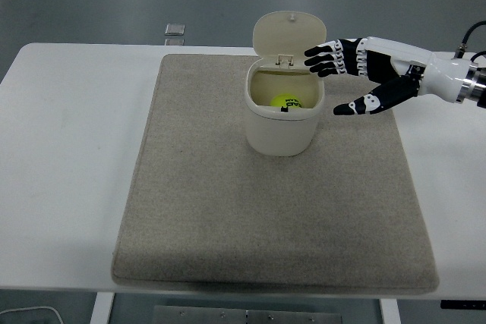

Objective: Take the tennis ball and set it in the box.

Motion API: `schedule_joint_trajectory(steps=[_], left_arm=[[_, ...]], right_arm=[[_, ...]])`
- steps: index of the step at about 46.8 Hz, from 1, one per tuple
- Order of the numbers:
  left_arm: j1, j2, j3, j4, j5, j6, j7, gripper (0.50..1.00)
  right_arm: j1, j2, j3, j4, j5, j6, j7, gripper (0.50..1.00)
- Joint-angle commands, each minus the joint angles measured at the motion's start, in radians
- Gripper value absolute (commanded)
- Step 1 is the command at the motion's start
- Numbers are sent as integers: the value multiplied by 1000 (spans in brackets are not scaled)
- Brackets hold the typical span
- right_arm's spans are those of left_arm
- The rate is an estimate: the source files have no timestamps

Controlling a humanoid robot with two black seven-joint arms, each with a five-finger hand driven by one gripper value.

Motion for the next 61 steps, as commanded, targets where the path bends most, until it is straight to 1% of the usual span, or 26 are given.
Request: schedule_joint_trajectory(steps=[1, 17, 19, 27, 30, 37, 41, 47, 51, 59, 61], left_arm=[[0, 0, 0, 0, 0, 0, 0, 992], [0, 0, 0, 0, 0, 0, 0, 992], [0, 0, 0, 0, 0, 0, 0, 992], [0, 0, 0, 0, 0, 0, 0, 992], [0, 0, 0, 0, 0, 0, 0, 992], [0, 0, 0, 0, 0, 0, 0, 992], [0, 0, 0, 0, 0, 0, 0, 992], [0, 0, 0, 0, 0, 0, 0, 992], [0, 0, 0, 0, 0, 0, 0, 992], [0, 0, 0, 0, 0, 0, 0, 992], [0, 0, 0, 0, 0, 0, 0, 992]], right_arm=[[-20, -4, 0, -27, 51, 3, 0, 893], [-72, 15, 0, -216, 312, -5, -8, 893], [-79, 19, 0, -239, 350, -6, -20, 893], [-99, 88, 1, -325, 508, -12, -98, 893], [-106, 108, 12, -337, 563, -21, -116, 893], [-124, 145, 41, -340, 713, -93, -167, 893], [-125, 170, 61, -340, 801, -126, -187, 893], [-127, 186, 64, -344, 890, -175, -189, 893], [-129, 197, 64, -344, 905, -199, -189, 893], [-135, 200, 66, -345, 889, -204, -181, 897], [-135, 200, 64, -345, 889, -204, -179, 909]])
